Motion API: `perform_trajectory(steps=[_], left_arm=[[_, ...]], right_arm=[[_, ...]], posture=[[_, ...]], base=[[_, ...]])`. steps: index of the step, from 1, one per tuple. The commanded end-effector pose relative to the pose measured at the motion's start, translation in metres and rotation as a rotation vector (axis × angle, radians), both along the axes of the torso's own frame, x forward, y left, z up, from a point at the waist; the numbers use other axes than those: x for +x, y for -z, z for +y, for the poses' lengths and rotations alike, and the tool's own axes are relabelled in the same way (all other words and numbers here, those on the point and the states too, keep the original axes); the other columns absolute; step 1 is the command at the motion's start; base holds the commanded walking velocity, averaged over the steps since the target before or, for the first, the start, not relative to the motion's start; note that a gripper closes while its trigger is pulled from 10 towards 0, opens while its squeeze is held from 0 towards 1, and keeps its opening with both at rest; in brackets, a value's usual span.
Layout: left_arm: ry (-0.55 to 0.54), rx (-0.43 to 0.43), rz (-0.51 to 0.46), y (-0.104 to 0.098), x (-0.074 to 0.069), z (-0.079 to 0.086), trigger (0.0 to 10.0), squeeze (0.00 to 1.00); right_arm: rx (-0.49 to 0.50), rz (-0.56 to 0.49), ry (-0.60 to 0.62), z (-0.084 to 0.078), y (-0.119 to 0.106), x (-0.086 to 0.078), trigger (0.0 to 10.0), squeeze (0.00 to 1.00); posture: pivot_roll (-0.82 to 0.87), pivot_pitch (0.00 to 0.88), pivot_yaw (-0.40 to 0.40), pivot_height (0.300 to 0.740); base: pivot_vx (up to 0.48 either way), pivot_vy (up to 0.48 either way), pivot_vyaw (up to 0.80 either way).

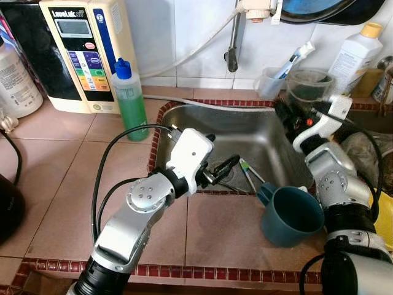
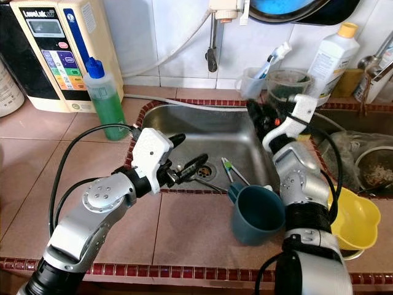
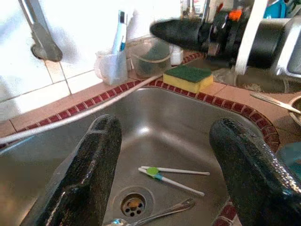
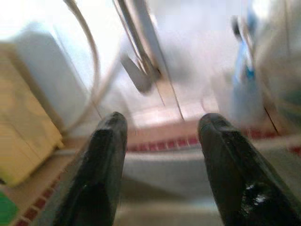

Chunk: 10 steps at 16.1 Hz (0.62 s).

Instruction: Kitchen organization

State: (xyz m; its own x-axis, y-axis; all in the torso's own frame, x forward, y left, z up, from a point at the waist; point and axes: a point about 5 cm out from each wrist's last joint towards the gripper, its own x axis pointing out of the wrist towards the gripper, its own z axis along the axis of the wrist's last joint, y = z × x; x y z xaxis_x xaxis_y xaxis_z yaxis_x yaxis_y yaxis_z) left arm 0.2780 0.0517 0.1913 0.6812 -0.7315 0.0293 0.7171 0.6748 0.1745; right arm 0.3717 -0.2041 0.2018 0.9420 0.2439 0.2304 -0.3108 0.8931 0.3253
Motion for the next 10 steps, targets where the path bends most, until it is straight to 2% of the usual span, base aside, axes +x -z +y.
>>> perform_trajectory(steps=[1, 3, 5, 7, 9, 10], left_arm=[[-0.028, 0.003, -0.034, -0.004, 0.004, 0.004, 10.0, 0.00], [-0.057, 0.003, -0.068, -0.007, 0.008, 0.009, 10.0, 0.00], [-0.127, -0.022, -0.084, -0.014, 0.021, 0.023, 10.0, 0.00], [-0.201, -0.025, -0.170, -0.024, 0.031, 0.038, 10.0, 0.00], [-0.285, -0.039, -0.161, -0.028, 0.042, 0.054, 10.0, 0.00], [-0.320, -0.080, -0.154, -0.031, 0.046, 0.062, 10.0, 0.00]], right_arm=[[-0.042, -0.049, 0.004, 0.003, -0.007, -0.004, 10.0, 1.00], [-0.076, -0.087, 0.042, 0.003, -0.011, -0.007, 10.0, 1.00], [-0.055, -0.144, 0.058, 0.005, -0.022, -0.013, 10.0, 0.98], [-0.053, -0.198, 0.069, 0.008, -0.034, -0.019, 10.0, 1.00], [-0.034, -0.237, 0.087, 0.009, -0.044, -0.021, 10.0, 1.00], [-0.036, -0.262, 0.102, 0.009, -0.050, -0.023, 10.0, 1.00]], posture=[[-0.01, 0.063, 0.005, 0.740], [0.00, 0.053, -0.004, 0.740], [0.00, 0.045, -0.012, 0.740], [0.00, 0.033, -0.022, 0.740], [0.00, 0.023, -0.026, 0.740], [0.01, 0.020, -0.029, 0.740]], base=[[0.000, 0.000, 0.00], [0.000, 0.000, 0.00], [0.000, 0.000, 0.00], [0.000, 0.000, 0.00], [0.000, 0.000, 0.00], [0.000, 0.000, 0.00]])
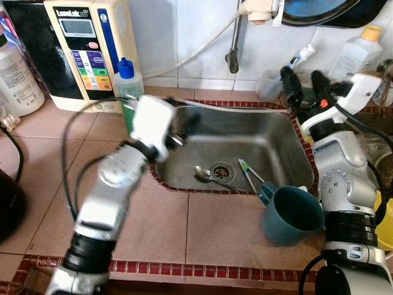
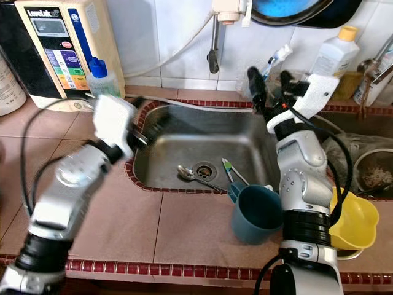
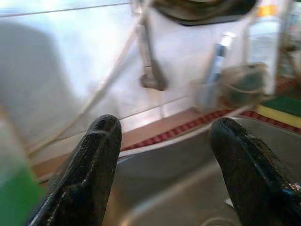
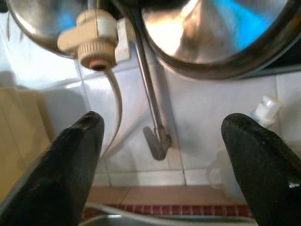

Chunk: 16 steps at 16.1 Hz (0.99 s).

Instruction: Kitchen organization

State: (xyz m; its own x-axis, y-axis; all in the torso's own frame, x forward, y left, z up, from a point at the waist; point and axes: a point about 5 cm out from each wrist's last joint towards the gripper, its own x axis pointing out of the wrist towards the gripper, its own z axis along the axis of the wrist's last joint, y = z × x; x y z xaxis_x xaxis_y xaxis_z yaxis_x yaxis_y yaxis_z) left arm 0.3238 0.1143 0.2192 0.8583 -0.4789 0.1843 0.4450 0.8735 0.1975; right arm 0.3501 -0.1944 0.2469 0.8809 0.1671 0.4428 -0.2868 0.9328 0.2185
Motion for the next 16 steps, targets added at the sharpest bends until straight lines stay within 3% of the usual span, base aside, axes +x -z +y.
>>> perform_trajectory(steps=[1, 4, 6, 7, 11, 16], left_arm=[[-0.025, -0.026, -0.010, -0.004, 0.004, 0.008, 10.0, 0.00], [-0.108, -0.010, -0.035, 0.006, 0.006, 0.034, 10.0, 0.00], [-0.129, -0.028, -0.021, 0.010, 0.004, 0.040, 10.0, 0.00], [-0.138, -0.039, -0.024, 0.014, 0.001, 0.043, 10.0, 0.00], [-0.145, -0.025, -0.045, 0.019, -0.003, 0.043, 10.0, 0.00], [-0.126, -0.039, -0.049, 0.020, -0.005, 0.037, 10.0, 0.00]], right_arm=[[-0.002, -0.039, 0.017, 0.001, -0.010, -0.004, 10.0, 1.00], [-0.079, -0.033, 0.127, 0.006, -0.007, -0.011, 10.0, 1.00], [-0.168, -0.039, 0.187, 0.008, 0.000, -0.015, 10.0, 1.00], [-0.177, -0.029, 0.218, 0.010, 0.008, -0.020, 10.0, 0.00], [-0.197, -0.015, 0.219, 0.023, 0.018, -0.025, 10.0, 0.00], [-0.237, -0.005, 0.211, 0.025, 0.020, -0.022, 10.0, 0.00]], posture=[[0.01, 0.016, -0.031, 0.740], [0.02, 0.006, -0.034, 0.740], [0.02, 0.003, -0.035, 0.740], [0.02, 0.000, -0.038, 0.740], [0.03, 0.000, -0.041, 0.740], [0.03, 0.000, -0.046, 0.740]], base=[[0.000, 0.000, 0.00], [0.000, 0.000, 0.00], [0.000, 0.000, 0.00], [0.000, 0.000, 0.00], [0.000, -0.061, 0.00], [0.000, -0.469, 0.00]])
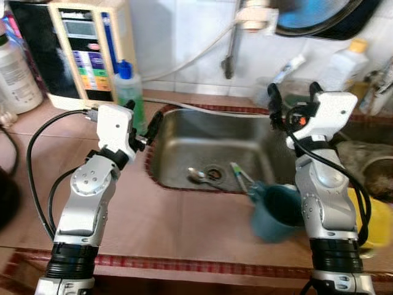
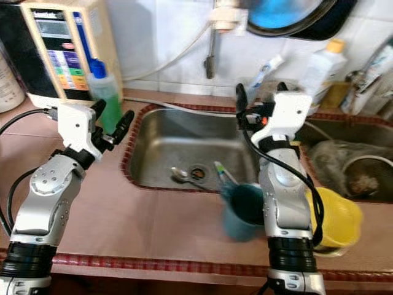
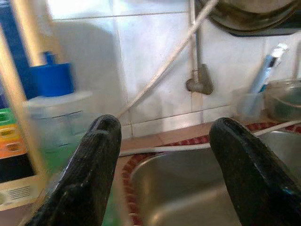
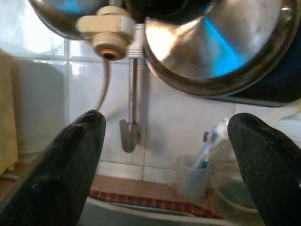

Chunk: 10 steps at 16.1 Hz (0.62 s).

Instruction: Kitchen organization

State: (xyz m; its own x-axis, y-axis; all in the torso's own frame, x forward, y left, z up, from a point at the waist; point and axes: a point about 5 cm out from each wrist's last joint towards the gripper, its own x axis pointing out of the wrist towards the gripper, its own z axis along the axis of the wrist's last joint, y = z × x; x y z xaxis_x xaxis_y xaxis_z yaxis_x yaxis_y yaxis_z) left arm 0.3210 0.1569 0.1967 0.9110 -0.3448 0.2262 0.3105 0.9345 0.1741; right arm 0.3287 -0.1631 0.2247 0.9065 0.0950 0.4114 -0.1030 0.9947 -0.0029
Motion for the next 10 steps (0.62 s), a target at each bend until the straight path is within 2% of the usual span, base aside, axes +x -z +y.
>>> perform_trajectory(steps=[1, 10], left_arm=[[0.016, -0.001, -0.020, -0.0027, -0.0025, -0.0052, 10.0, 0.00], [0.014, -0.027, -0.012, -0.0019, -0.0048, -0.0074, 10.0, 0.00]], right_arm=[[-0.014, -0.006, 0.024, -0.0055, -0.0013, -0.0001, 10.0, 0.00], [-0.018, -0.004, 0.011, -0.0036, -0.0022, 0.0016, 10.0, 0.00]], posture=[[0.03, 0.000, -0.047, 0.740], [0.03, 0.014, -0.059, 0.740]], base=[[0.000, -0.480, 0.00], [0.000, -0.480, 0.00]])
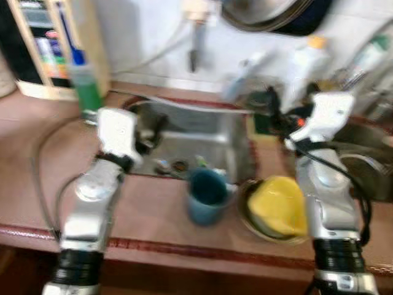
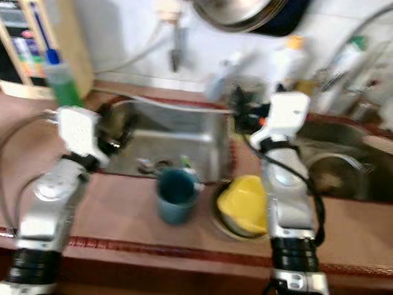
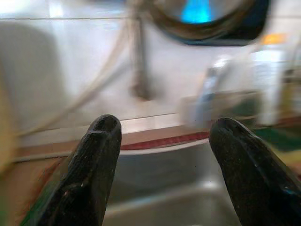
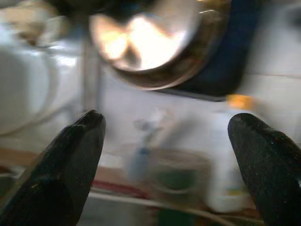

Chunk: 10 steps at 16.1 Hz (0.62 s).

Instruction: Kitchen organization

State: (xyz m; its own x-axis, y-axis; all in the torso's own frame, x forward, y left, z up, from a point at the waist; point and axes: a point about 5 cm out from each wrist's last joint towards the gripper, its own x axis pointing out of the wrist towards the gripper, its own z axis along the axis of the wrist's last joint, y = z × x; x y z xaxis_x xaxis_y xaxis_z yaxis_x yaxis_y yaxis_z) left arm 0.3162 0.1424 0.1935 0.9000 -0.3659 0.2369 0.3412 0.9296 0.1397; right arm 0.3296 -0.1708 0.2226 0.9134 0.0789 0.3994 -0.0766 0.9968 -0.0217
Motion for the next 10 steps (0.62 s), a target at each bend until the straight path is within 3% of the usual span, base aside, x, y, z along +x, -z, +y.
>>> perform_trajectory(steps=[1, 6, 10], left_arm=[[-0.019, 0.009, -0.015, -0.0056, 0.0000, 0.0069, 10.0, 0.00], [-0.021, 0.008, -0.014, -0.0058, -0.0004, 0.0056, 10.0, 0.00], [-0.022, -0.031, 0.018, -0.0114, 0.0005, 0.0079, 10.0, 0.00]], right_arm=[[0.002, -0.015, -0.016, 0.0043, -0.0043, 0.0009, 10.0, 0.00], [-0.001, -0.015, -0.023, 0.0048, -0.0044, 0.0005, 10.0, 0.00], [0.008, -0.019, -0.046, 0.0041, -0.0036, -0.0036, 10.0, 0.00]], posture=[[0.03, 0.013, -0.060, 0.740], [0.03, 0.014, -0.061, 0.740], [0.02, 0.019, -0.060, 0.740]], base=[[0.000, -0.480, 0.00], [0.000, -0.436, 0.00], [0.000, 0.000, 0.00]])
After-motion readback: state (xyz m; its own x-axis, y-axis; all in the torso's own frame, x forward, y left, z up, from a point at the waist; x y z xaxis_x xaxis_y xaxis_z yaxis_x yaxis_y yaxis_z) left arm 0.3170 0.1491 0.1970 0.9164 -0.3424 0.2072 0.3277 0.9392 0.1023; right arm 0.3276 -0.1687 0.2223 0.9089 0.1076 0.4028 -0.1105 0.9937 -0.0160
